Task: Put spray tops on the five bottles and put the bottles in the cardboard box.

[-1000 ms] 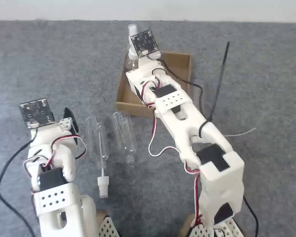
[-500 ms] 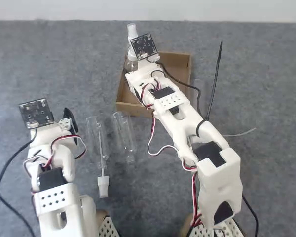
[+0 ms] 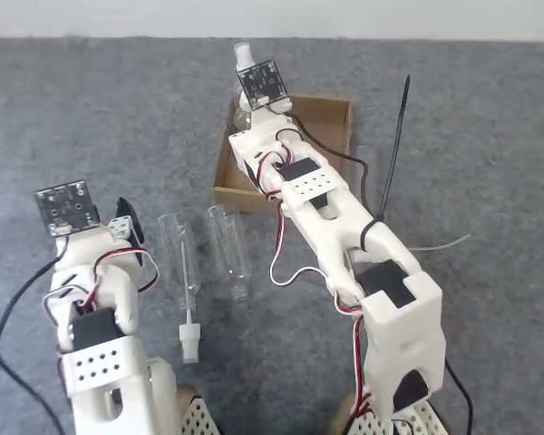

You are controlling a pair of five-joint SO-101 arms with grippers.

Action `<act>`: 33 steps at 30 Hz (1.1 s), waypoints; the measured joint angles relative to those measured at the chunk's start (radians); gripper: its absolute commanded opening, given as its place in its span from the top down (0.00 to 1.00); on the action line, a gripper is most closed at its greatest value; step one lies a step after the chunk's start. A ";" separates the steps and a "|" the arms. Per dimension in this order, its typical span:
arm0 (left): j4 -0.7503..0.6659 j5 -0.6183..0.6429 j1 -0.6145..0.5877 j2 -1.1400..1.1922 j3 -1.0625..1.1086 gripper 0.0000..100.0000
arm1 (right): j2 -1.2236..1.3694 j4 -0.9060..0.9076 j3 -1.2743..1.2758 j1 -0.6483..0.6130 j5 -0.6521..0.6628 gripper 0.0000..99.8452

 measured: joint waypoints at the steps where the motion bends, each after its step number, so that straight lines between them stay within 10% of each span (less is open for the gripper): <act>1: 0.000 0.000 0.000 0.000 0.000 0.87 | 0.000 0.006 0.000 -0.002 0.002 0.72; 33: 0.000 0.000 0.000 0.000 0.000 0.87 | -0.032 0.207 0.003 -0.035 0.002 0.68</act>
